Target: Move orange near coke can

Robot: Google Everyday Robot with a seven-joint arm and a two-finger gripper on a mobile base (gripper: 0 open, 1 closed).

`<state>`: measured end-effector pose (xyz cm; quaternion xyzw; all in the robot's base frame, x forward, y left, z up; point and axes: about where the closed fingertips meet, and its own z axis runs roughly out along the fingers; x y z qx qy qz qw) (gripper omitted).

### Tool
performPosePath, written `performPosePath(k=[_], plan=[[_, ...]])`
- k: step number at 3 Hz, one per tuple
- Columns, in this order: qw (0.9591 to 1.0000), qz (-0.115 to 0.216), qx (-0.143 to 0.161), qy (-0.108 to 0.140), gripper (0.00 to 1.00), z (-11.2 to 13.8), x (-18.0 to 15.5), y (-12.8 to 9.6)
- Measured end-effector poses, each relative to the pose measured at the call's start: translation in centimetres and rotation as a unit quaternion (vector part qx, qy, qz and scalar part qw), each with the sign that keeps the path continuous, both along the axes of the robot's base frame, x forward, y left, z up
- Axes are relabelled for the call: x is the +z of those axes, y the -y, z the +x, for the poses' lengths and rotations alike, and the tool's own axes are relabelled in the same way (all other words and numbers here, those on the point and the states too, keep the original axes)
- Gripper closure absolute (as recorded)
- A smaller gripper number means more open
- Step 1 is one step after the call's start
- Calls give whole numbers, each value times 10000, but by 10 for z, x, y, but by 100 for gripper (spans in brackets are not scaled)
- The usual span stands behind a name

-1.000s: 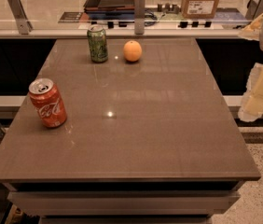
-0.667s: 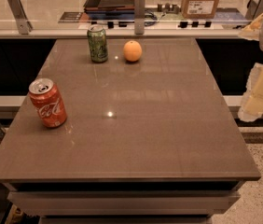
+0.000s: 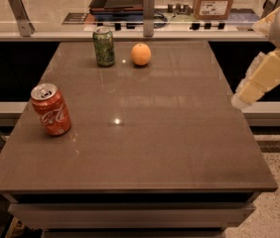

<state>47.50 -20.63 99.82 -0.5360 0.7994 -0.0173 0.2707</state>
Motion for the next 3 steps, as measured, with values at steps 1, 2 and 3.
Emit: performPosePath(k=[1,2,3], plan=[[9973,640,-325,149,0,29,-5,-15],[9925,1090,-433,345,0,58,-6,-34],[9867,1460,-463,539,0,87,-11,-52]])
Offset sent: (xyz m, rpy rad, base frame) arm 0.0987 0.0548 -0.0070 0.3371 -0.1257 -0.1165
